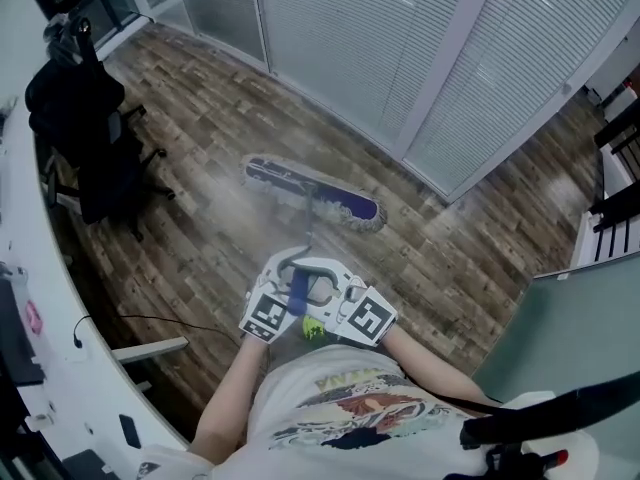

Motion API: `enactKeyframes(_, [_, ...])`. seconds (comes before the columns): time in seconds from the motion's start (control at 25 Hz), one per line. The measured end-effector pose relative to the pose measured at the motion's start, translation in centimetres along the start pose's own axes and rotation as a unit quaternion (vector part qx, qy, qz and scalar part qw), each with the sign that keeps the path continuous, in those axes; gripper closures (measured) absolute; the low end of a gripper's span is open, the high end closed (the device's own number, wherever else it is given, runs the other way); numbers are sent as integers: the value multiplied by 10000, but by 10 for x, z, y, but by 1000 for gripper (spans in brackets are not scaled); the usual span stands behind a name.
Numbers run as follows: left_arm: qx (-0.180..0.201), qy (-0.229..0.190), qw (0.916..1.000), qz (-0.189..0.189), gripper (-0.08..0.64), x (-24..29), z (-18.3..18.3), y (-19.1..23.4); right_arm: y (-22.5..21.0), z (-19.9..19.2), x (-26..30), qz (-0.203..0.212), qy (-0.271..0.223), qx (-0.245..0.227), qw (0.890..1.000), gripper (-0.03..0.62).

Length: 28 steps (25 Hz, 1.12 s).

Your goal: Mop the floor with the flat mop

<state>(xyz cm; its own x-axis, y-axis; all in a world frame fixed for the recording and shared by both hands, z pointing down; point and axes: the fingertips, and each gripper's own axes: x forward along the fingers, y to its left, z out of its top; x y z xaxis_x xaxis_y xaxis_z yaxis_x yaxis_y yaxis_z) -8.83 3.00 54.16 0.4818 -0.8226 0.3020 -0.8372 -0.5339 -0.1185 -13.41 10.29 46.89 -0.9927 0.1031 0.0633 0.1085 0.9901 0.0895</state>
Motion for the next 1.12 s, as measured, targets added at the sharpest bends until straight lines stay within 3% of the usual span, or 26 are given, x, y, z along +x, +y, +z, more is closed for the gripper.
enactKeyframes(0.28, [-161, 134, 9992, 344, 448, -44, 2, -101, 98, 11, -60, 352, -132, 189, 9991, 396])
enactKeyframes(0.6, [-20, 404, 9966, 722, 448, -65, 2, -232, 199, 2, -161, 737, -155, 286, 9968, 396])
enactKeyframes(0.76, [-10, 467, 9958, 792, 449, -70, 0, -246, 211, 3, -170, 851, -251, 328, 9955, 396])
enactKeyframes(1.12, [462, 621, 9960, 449, 456, -42, 8, -230, 176, 3, -170, 986, -356, 462, 9934, 387])
